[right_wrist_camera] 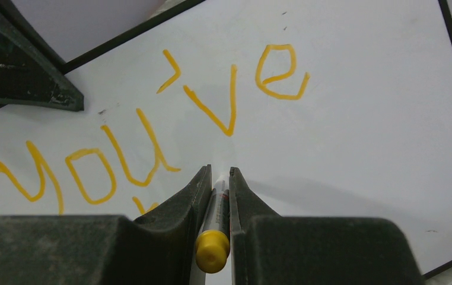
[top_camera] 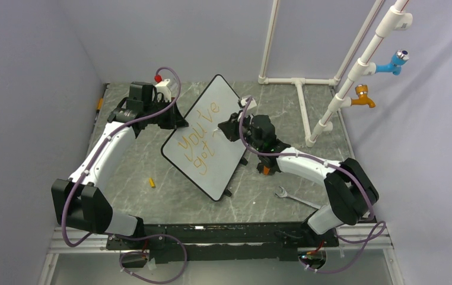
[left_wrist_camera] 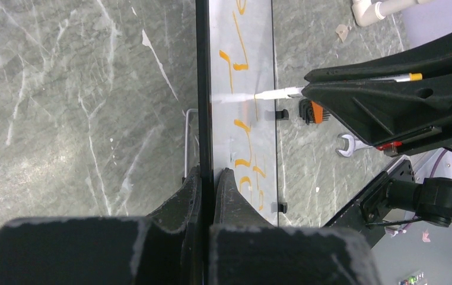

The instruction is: Write a sentence on the whiteboard

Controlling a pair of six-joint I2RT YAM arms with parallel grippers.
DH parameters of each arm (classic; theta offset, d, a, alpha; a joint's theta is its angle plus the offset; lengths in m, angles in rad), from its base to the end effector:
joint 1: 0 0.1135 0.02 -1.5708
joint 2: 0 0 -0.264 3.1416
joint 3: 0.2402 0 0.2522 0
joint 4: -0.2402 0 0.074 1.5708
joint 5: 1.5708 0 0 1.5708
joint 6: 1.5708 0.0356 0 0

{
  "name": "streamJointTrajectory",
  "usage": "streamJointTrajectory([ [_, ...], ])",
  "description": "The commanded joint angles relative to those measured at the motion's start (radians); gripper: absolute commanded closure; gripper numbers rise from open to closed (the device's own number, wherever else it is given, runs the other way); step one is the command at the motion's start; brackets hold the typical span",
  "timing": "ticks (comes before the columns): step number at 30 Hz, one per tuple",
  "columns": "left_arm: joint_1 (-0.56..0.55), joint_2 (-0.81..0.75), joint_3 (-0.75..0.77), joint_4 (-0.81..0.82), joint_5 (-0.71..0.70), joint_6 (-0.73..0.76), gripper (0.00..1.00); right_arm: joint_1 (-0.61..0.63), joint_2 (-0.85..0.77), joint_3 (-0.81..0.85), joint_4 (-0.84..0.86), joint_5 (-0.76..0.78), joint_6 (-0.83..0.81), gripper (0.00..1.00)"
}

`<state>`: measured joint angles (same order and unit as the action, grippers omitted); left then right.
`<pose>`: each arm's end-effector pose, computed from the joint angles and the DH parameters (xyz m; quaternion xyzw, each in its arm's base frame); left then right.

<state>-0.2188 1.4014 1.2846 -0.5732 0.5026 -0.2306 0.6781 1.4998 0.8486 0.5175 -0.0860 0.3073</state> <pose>0.2959 -0.0834 0.3378 0.1008 0.8768 -0.3113 0.3524 0.2636 0.2163 0.2615 -0.1664 0.7340 0.3396 0.5642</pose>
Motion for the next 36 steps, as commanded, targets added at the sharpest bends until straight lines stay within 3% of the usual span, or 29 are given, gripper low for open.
streamJointTrajectory([
  [1, 0.006, -0.041, 0.000, 0.014, -0.131, 0.135, 1.00, -0.008, 0.029, 0.048, 0.024, 0.020, 0.013, 1.00],
  [19, 0.006, -0.045, -0.002, 0.014, -0.136, 0.134, 1.00, -0.009, -0.075, 0.069, -0.054, 0.021, -0.004, 1.00],
  [36, 0.004, -0.039, -0.001, 0.014, -0.138, 0.134, 1.00, -0.009, -0.015, 0.129, -0.047, -0.029, 0.022, 1.00],
])
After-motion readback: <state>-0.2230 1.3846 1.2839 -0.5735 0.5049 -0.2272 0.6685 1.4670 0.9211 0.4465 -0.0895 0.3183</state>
